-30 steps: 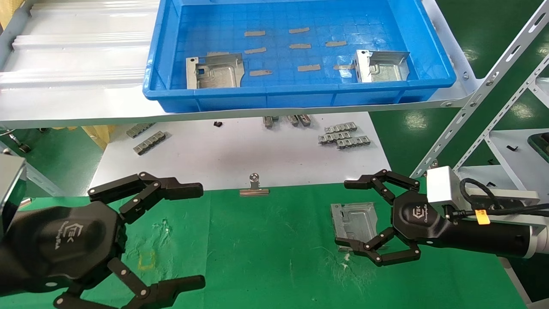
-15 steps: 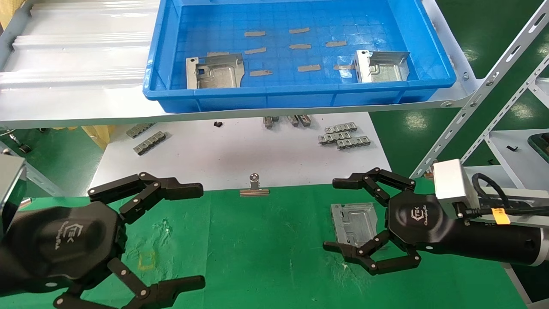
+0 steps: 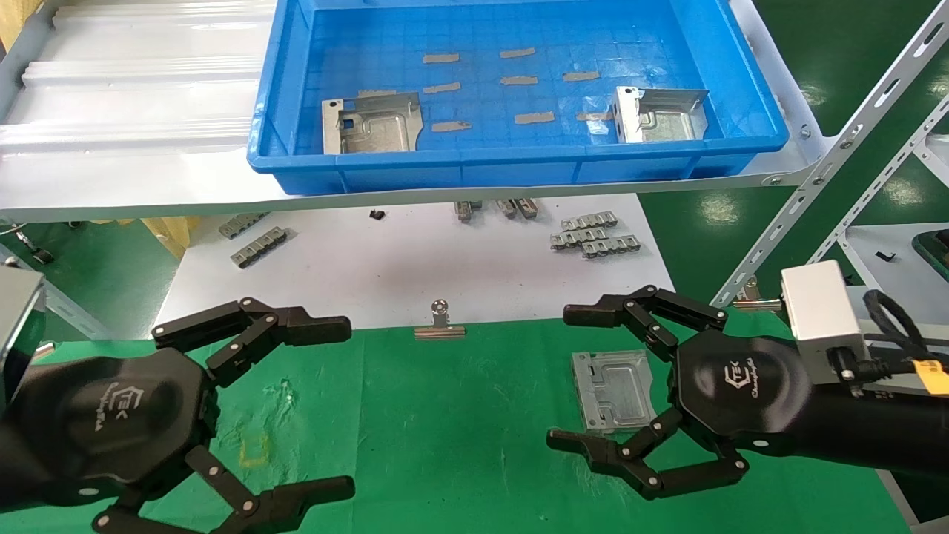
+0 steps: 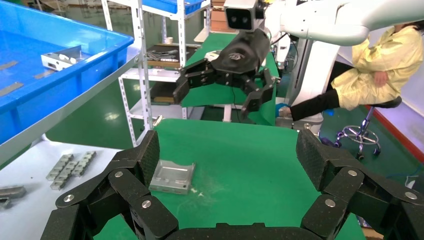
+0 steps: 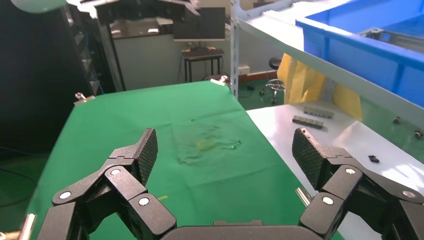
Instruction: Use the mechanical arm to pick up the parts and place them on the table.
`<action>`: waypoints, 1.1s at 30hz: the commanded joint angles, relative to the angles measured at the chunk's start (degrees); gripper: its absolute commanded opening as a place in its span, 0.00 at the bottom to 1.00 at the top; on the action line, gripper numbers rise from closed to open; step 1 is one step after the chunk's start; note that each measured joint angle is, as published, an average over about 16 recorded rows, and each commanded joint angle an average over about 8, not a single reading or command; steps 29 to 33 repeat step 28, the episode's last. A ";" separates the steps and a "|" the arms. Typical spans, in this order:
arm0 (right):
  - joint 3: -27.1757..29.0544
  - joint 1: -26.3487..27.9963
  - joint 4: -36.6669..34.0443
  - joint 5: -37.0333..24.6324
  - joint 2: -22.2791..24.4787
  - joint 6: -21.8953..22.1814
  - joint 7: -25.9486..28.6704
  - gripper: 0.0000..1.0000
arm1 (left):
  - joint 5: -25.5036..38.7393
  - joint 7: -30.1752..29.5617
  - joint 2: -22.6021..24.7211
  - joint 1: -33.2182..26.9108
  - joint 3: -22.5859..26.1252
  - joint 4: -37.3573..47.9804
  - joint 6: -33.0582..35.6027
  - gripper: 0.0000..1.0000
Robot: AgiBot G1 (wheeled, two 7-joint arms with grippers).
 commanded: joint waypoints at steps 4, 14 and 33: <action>3.59 -2.26 4.73 -0.06 0.87 0.52 3.82 1.00 | -0.01 0.00 0.00 0.00 0.01 0.00 0.00 1.00; 10.79 -6.77 14.20 -0.19 2.61 1.57 11.46 1.00 | -0.02 0.01 -0.01 -0.01 0.03 0.00 -0.01 1.00; 14.54 -9.11 19.09 -0.21 3.54 2.03 14.84 1.00 | -0.04 0.02 -0.02 0.01 0.03 0.02 -0.04 1.00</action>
